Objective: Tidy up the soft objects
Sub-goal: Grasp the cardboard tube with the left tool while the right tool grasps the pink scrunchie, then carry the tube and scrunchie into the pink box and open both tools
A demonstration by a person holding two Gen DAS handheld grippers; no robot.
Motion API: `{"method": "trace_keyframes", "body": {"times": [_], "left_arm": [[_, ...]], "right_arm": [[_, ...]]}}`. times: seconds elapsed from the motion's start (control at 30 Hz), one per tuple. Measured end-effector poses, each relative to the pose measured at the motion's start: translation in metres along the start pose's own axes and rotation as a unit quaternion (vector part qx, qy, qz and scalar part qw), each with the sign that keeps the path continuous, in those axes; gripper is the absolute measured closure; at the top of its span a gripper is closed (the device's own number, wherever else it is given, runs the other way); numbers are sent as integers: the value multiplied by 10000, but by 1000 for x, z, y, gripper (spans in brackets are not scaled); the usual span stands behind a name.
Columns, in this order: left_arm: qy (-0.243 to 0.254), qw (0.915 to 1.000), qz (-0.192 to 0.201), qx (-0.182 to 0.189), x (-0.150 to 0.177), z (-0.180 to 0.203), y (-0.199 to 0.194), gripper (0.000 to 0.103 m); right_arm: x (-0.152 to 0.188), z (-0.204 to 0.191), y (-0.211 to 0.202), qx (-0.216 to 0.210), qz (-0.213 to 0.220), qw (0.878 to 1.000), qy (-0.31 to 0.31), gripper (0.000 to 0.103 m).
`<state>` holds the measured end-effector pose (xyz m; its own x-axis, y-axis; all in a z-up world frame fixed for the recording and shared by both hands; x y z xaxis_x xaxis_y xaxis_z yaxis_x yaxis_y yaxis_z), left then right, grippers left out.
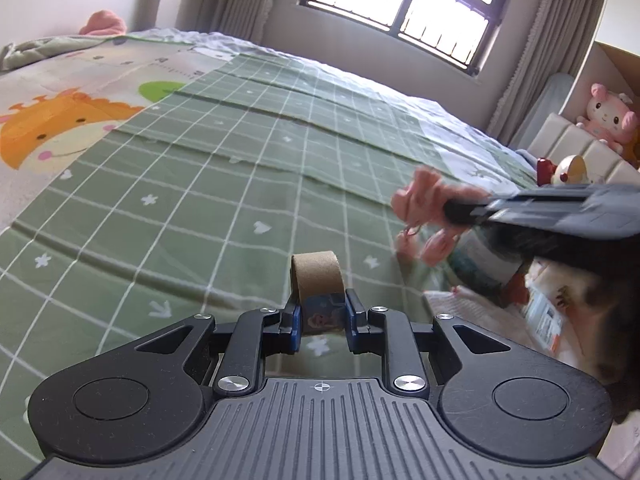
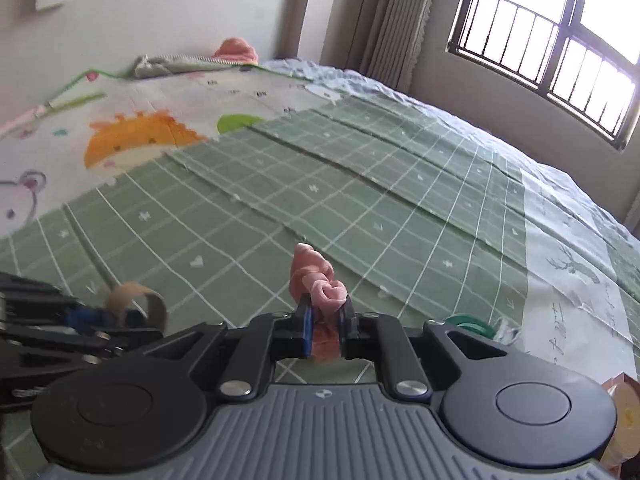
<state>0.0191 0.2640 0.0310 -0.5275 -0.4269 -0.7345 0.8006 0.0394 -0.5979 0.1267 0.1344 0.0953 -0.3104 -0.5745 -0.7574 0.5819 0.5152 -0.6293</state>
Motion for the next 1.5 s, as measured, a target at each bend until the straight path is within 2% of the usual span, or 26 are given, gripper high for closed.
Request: {"method": "trace_keyframes", "body": {"times": [0.1, 0.17, 0.3, 0.4, 0.5, 0.57, 0.63, 0.7, 0.73, 0.77, 0.83, 0.9, 0.93, 1.03, 1.1, 1.17, 1.3, 1.37, 1.43, 1.5], "left_arm": [[61, 9996, 218, 159, -22, 19, 0, 79], [140, 9985, 417, 331, -43, 39, 2, 79], [493, 9932, 731, 759, -84, 104, 9, 79], [734, 9865, 683, 1295, -96, 168, 21, 79], [995, 9749, 357, 1959, -86, 240, 41, 79], [1194, 9638, 32, 2385, -68, 293, 58, 79], [1349, 9506, -317, 2776, -46, 339, 76, 79], [1528, 9331, -752, 3169, -19, 378, 100, 79], [1638, 9254, -1023, 3260, -5, 392, 114, 79], [1759, 9214, -1284, 3217, 7, 403, 128, 78], [2045, 9241, -1534, 2840, 28, 417, 148, 78], [2391, 9339, -1365, 2282, 41, 418, 159, 77], [2475, 9371, -1241, 2127, 41, 418, 161, 77], [2184, 9472, -1025, 2111, 34, 405, 156, 77], [2036, 9510, -887, 2149, 26, 401, 147, 77], [2120, 9499, -746, 2173, 25, 397, 135, 77], [2354, 9478, -485, 2094, 34, 382, 104, 76], [2351, 9509, -357, 1980, 41, 365, 91, 76], [2310, 9554, -250, 1822, 45, 344, 77, 76], [2257, 9601, -122, 1644, 47, 320, 60, 76]], "right_arm": [[-19, 34, -54, -58, 413, 9990, 128, 91], [-26, 64, -88, 142, 664, 9975, 194, 91], [-21, 131, -140, 838, 971, 9912, 314, 91], [1, 188, -174, 1327, 1019, 9845, 527, 91], [34, 243, -199, 1703, 944, 9773, 832, 91], [61, 274, -207, 1851, 826, 9735, 1054, 91], [88, 300, -208, 1854, 697, 9710, 1341, 91], [115, 320, -201, 1808, 555, 9683, 1633, 91], [129, 328, -195, 1770, 479, 9670, 1769, 91], [140, 335, -190, 1742, 404, 9658, 1876, 91], [166, 346, -176, 1632, 224, 9631, 2127, 91], [185, 355, -163, 1442, 77, 9599, 2403, 91], [196, 356, -154, 1297, -16, 9580, 2559, 91], [218, 356, -125, 941, -313, 9521, 2893, 91], [228, 354, -107, 864, -503, 9486, 3004, 91], [231, 350, -103, 834, -373, 9488, 3023, 89], [224, 343, -103, 1074, -477, 9468, 2995, 89], [220, 337, -106, 1194, -547, 9487, 2877, 81], [216, 329, -114, 1290, -501, 9528, 2702, 55], [212, 317, -126, 1451, -327, 9574, 2475, 38]]}}
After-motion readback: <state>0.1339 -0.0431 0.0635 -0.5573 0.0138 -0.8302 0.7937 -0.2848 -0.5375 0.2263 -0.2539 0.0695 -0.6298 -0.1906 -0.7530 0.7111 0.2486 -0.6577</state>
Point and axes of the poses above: each gripper's, at about its wrist camera, not at the fingertips, and y roughly the way its jaws point, z to its right, x to its underside, the point moved 3 cm from there along y, roughly the way its jaws point, and after that the axes turned 1 degree about x, right-handed, at the moved point
